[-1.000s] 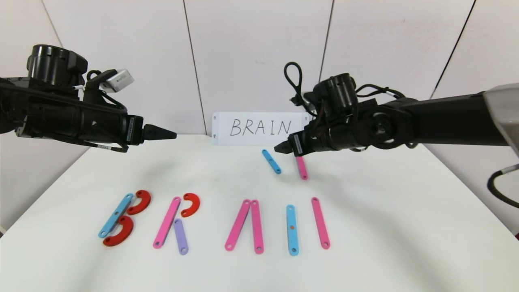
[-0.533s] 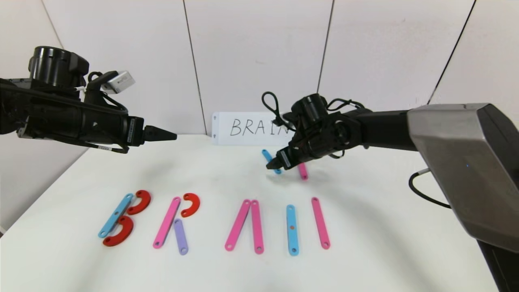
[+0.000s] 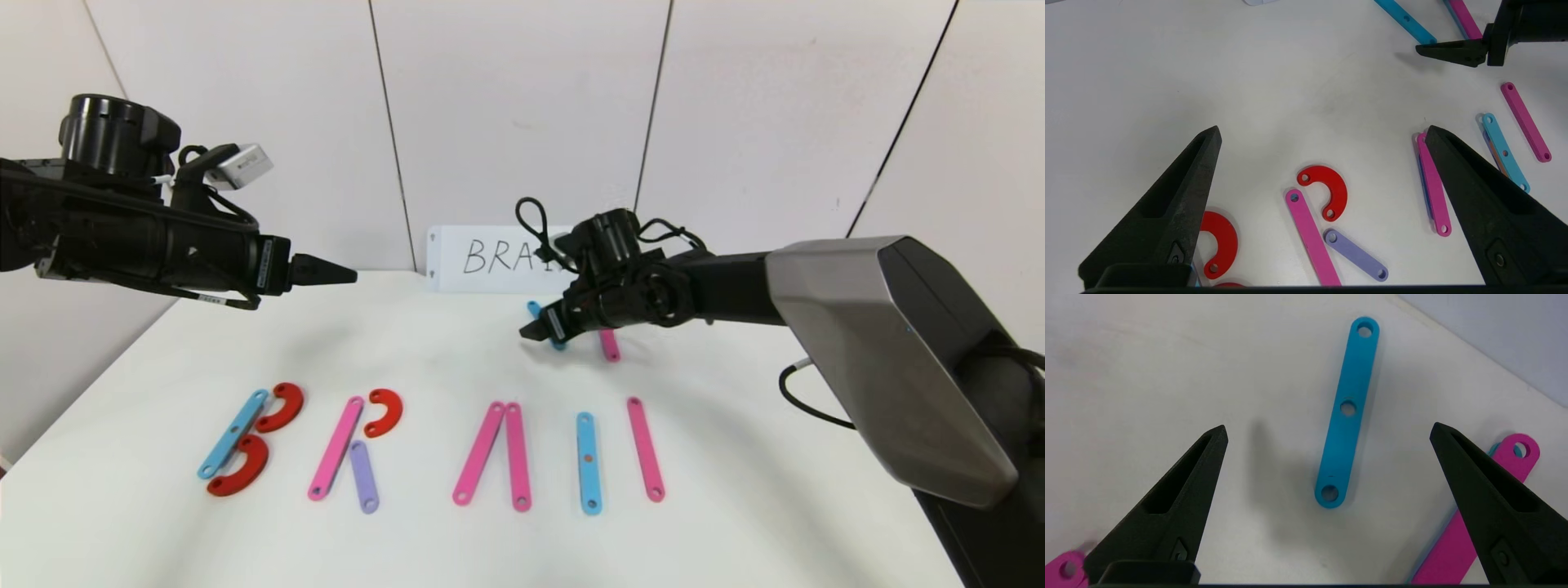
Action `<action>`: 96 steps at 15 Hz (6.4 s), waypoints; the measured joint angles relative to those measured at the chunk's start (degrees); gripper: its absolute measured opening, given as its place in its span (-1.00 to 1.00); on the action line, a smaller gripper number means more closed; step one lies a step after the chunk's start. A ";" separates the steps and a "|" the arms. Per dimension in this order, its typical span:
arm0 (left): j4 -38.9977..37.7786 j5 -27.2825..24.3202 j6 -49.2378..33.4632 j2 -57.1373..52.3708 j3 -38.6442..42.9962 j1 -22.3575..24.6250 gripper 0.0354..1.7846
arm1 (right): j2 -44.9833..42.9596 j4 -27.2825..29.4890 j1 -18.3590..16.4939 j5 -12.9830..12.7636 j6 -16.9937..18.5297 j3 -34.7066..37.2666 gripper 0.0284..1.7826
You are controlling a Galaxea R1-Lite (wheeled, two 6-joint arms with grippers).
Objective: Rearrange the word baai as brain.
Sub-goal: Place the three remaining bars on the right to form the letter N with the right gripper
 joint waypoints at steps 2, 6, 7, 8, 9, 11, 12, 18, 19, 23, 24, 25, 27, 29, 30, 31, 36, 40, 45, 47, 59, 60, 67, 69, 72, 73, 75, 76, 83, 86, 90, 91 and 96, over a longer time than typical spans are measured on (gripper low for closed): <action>-0.02 0.02 -0.01 -0.02 0.04 -0.21 0.95 | 1.49 -4.05 0.22 -1.93 0.06 0.00 0.95; -0.02 0.02 0.00 -0.02 0.04 -0.21 0.95 | 4.00 -7.96 0.15 -2.26 0.50 0.00 0.95; -0.02 0.02 0.00 -0.05 0.04 -0.21 0.95 | 4.30 -8.20 0.15 -2.26 0.52 0.00 0.95; -0.02 0.02 0.00 -0.10 0.04 -0.22 0.95 | 4.61 -8.27 0.15 -2.26 0.54 0.00 0.95; -0.02 0.02 -0.01 -0.13 0.09 -0.22 0.95 | 4.83 -8.23 0.15 -2.23 0.67 0.00 0.95; 0.00 0.02 0.00 -0.16 0.09 -0.24 0.95 | 5.05 -8.27 0.15 -2.23 2.01 0.00 0.95; -0.02 0.05 -0.01 -0.21 0.10 -0.24 0.95 | 5.10 -8.24 0.15 -2.21 2.13 0.00 0.95; -0.02 0.05 0.00 -0.22 0.21 -0.35 0.95 | 5.46 -8.12 0.15 -2.19 2.18 0.00 0.39; -0.02 0.05 0.00 -0.24 0.23 -0.41 0.95 | 5.46 -8.12 0.15 -2.17 2.18 0.00 0.19; 0.00 0.05 -0.01 -0.32 0.30 -0.49 0.95 | 5.51 -8.07 0.15 -2.19 2.21 0.00 -0.57; -0.02 0.05 -0.01 -0.35 0.30 -0.49 0.95 | 5.51 -8.09 0.15 -2.19 2.18 0.00 -0.69; -0.02 0.05 0.00 -0.38 0.30 -0.49 0.95 | 5.51 -8.09 0.15 -2.19 2.18 0.00 -0.72; -0.02 0.05 -0.01 -0.40 0.30 -0.51 0.95 | 5.49 -8.07 0.15 -2.21 2.21 0.00 -0.72; -0.02 0.02 -0.01 -0.43 0.30 -0.51 0.95 | 5.42 -7.79 0.15 -2.19 2.24 0.00 -0.72; -0.02 0.02 -0.09 -0.43 0.30 -0.51 0.95 | 5.33 -7.50 0.15 -2.19 2.27 0.00 -0.72; -0.02 0.05 -0.06 -0.40 0.30 -0.49 0.95 | 5.13 -7.30 0.15 -2.19 2.33 0.09 -0.72; -0.09 0.05 -0.09 -0.43 0.21 -0.49 0.95 | 0.59 -7.00 0.11 -1.54 3.04 2.62 -0.72; -0.05 0.05 -0.04 -0.51 0.20 -0.46 0.95 | -7.72 -7.22 -0.99 2.82 2.49 10.17 -0.72; -0.02 -0.06 -0.04 -1.07 0.30 -0.41 0.95 | -22.30 -7.96 -6.14 11.28 -0.93 27.83 -0.72; -0.02 -0.06 -0.04 -1.21 0.34 -0.41 0.95 | -27.10 -8.31 -8.40 13.01 -3.74 35.89 -0.72; 0.00 -0.05 -0.01 -1.54 0.45 -0.41 0.95 | -35.83 -16.06 -17.53 17.24 -10.56 62.99 -0.72; -0.02 -0.06 -0.01 -1.54 0.48 -0.41 0.95 | -35.80 -16.03 -17.58 17.29 -10.61 64.15 -0.72; -0.02 -0.05 -0.01 -1.54 0.56 -0.40 0.95 | -35.41 -16.08 -16.53 17.48 -10.58 66.26 -0.72; -0.02 -0.05 -0.01 -1.54 0.56 -0.41 0.95 | -35.00 -16.24 -16.26 17.29 -10.56 65.88 -0.72; -0.02 -0.06 -0.04 -1.58 0.52 -0.40 0.95 | -33.90 -21.20 -16.18 17.04 -10.08 66.51 -0.72; 0.00 -0.05 -0.01 -1.58 0.52 -0.40 0.95 | -33.41 -23.09 -16.18 16.98 -9.89 66.93 -0.72; -0.02 -0.05 -0.01 -1.58 0.52 -0.40 0.95 | -32.59 -23.80 -16.18 16.98 -9.84 67.30 -0.72; 0.00 -0.06 -0.01 -1.58 0.50 -0.40 0.95 | -32.28 -23.86 -16.18 16.96 -9.91 67.32 -0.72; -0.02 -0.05 0.00 -1.58 0.52 -0.40 0.95 | -31.51 -23.88 -16.29 16.82 -9.78 67.41 -0.42; -0.02 -0.06 -0.01 -1.58 0.56 -0.40 0.95 | -31.51 -23.88 -16.42 16.81 -9.70 67.41 0.13; 0.00 -0.06 0.00 -1.58 0.65 -0.41 0.95 | -32.00 -23.82 -17.01 16.81 -8.42 67.37 0.77; 0.00 -0.02 -0.01 -1.60 0.73 -0.41 0.95 | -32.24 -23.82 -16.90 16.85 -6.83 67.26 0.86; -0.02 -0.05 0.00 -1.69 0.83 -0.51 0.95 | -34.01 -22.89 -14.10 16.71 2.29 67.01 0.95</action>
